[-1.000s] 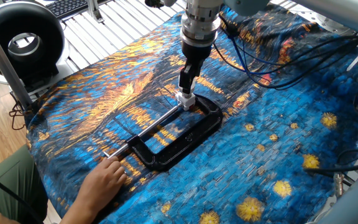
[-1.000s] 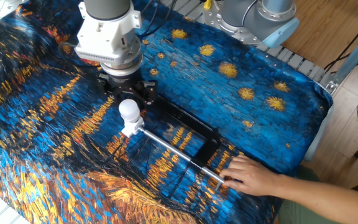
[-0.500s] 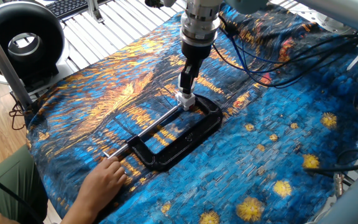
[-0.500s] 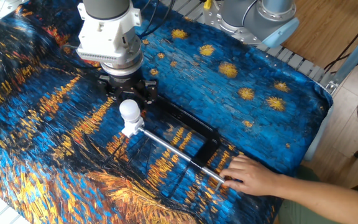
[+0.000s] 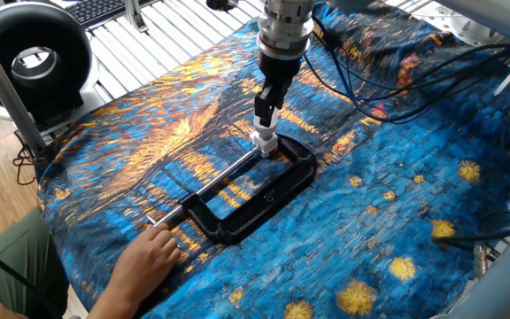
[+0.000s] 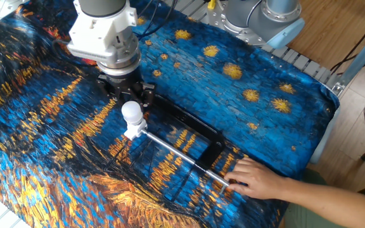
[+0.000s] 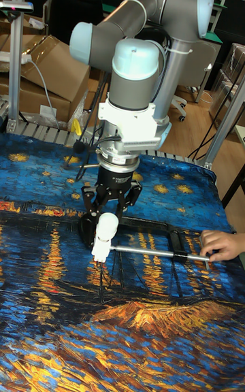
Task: Install the light bulb by rotating it
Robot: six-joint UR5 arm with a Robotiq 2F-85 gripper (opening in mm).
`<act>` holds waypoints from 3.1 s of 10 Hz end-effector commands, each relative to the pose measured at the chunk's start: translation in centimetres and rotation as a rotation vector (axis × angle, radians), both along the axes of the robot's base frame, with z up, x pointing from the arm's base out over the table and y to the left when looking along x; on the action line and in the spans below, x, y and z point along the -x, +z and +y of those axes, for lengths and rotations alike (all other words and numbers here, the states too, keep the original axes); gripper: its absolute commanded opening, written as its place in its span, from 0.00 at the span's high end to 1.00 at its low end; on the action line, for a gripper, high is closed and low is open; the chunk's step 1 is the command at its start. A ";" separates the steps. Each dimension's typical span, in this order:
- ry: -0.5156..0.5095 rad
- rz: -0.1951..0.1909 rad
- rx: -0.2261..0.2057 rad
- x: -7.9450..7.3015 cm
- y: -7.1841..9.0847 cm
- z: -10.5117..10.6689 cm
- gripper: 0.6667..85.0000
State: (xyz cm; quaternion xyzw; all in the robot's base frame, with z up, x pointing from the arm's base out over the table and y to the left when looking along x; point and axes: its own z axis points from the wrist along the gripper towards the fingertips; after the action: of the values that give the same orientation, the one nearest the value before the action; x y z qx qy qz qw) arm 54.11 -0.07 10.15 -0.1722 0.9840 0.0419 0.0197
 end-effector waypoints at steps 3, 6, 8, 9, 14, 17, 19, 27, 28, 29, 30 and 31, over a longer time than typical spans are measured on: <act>-0.128 0.011 -0.039 -0.8 0.1 0.6 0.45; -0.136 -0.019 0.027 -1.4 0.0 -1.2 0.64; -0.124 -0.041 0.046 -1.9 0.0 -1.0 0.74; -0.089 -0.057 0.067 -2.2 0.0 -1.1 0.76; 0.185 -0.114 0.100 -3.0 0.1 0.0 0.89; 0.369 -0.098 0.083 -2.2 0.0 0.6 0.91; 0.480 -0.079 0.098 -1.6 0.0 0.2 0.92; 0.596 0.028 0.122 0.6 0.3 -1.7 0.96; 0.590 0.029 0.121 0.6 0.3 -1.7 0.96; 0.586 0.030 0.121 0.6 0.2 -1.7 0.96; 0.581 0.031 0.119 0.5 0.3 -1.6 0.96; 0.578 0.029 0.115 0.3 0.2 -1.4 0.96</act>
State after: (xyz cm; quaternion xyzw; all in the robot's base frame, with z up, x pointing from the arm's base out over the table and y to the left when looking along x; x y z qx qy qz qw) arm 53.60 -1.81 10.29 -0.4487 0.8933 -0.0145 -0.0190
